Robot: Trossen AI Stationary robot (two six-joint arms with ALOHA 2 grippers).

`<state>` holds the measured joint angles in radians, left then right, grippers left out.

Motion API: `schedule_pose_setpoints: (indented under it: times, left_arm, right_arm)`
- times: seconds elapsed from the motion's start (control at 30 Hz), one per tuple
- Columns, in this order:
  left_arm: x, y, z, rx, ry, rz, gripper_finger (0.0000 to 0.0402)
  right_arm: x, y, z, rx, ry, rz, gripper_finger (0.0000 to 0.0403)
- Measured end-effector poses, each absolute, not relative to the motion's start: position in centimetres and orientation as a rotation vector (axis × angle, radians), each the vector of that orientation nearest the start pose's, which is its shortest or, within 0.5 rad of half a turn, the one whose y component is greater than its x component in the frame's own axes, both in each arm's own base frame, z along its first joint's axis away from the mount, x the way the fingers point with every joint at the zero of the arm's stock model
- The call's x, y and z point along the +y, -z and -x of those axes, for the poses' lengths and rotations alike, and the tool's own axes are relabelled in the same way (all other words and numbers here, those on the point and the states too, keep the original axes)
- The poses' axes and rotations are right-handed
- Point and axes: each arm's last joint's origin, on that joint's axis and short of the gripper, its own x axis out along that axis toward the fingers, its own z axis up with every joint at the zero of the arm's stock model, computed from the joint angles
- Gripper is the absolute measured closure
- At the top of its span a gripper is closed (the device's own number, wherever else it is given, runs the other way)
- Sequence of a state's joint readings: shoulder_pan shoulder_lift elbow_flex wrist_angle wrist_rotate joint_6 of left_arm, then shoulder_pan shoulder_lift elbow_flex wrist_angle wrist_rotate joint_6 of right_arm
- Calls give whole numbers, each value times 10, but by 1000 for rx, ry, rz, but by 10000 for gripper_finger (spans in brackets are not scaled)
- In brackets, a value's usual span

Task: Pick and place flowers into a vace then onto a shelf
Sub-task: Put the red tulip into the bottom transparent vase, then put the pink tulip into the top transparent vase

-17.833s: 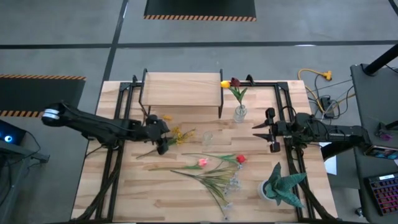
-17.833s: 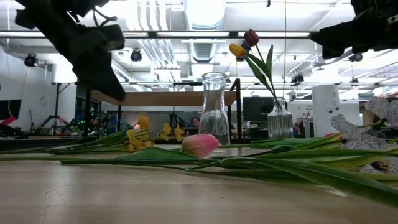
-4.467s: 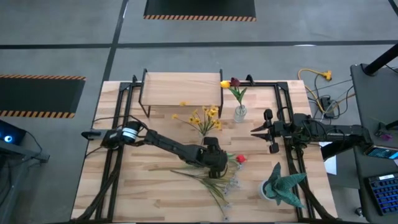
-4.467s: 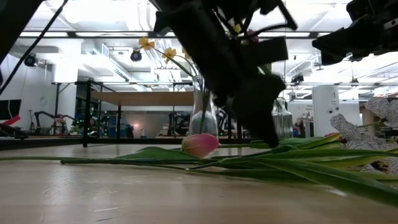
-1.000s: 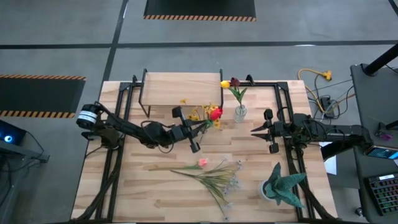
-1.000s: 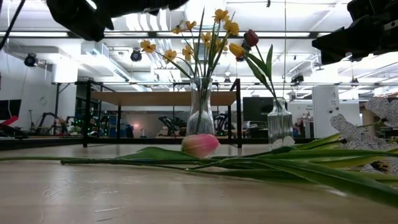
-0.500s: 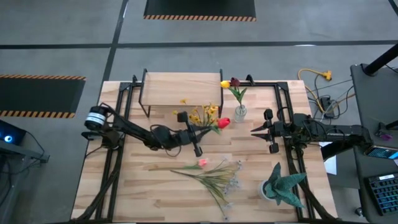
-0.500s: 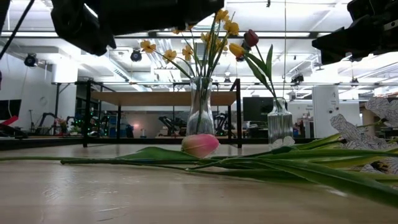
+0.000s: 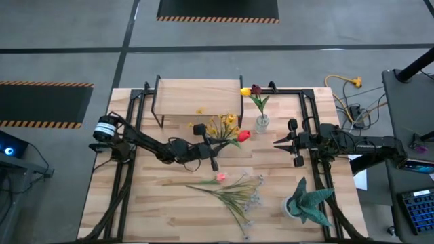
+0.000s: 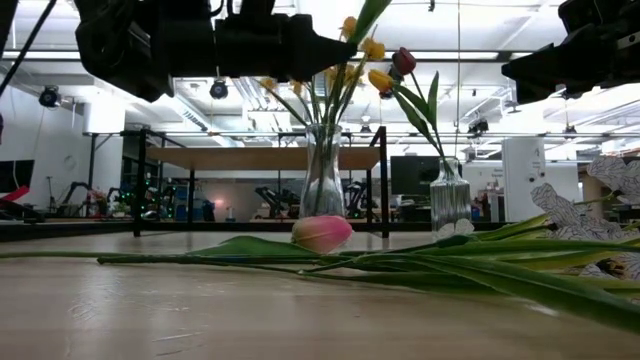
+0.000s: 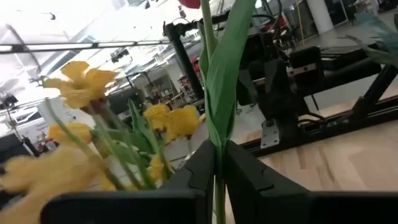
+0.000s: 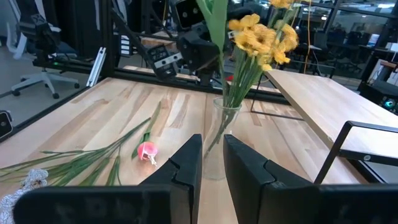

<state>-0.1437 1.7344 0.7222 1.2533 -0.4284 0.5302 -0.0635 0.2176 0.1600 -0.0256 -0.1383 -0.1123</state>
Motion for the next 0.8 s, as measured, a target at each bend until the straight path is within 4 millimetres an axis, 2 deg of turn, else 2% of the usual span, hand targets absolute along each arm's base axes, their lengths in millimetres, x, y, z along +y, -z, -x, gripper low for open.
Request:
schedule_pose_setpoints:
  times: [0.2,0.53,0.67,0.8]
  left_arm:
    - [-35,-212,-334,-148,-363,-444,347]
    - [-35,-214,-333,-145,-416,-399,211]
    - [-40,-223,-330,-175,-405,-393,186]
    - [-47,-235,-324,-211,-388,-379,179]
  right_arm:
    - [-3,-198,-106,78,-79,104,346]
    - [-3,-198,-106,79,-79,104,346]
    - [-3,-198,-106,79,-78,104,346]
    - [-3,-198,-106,79,-78,104,346]
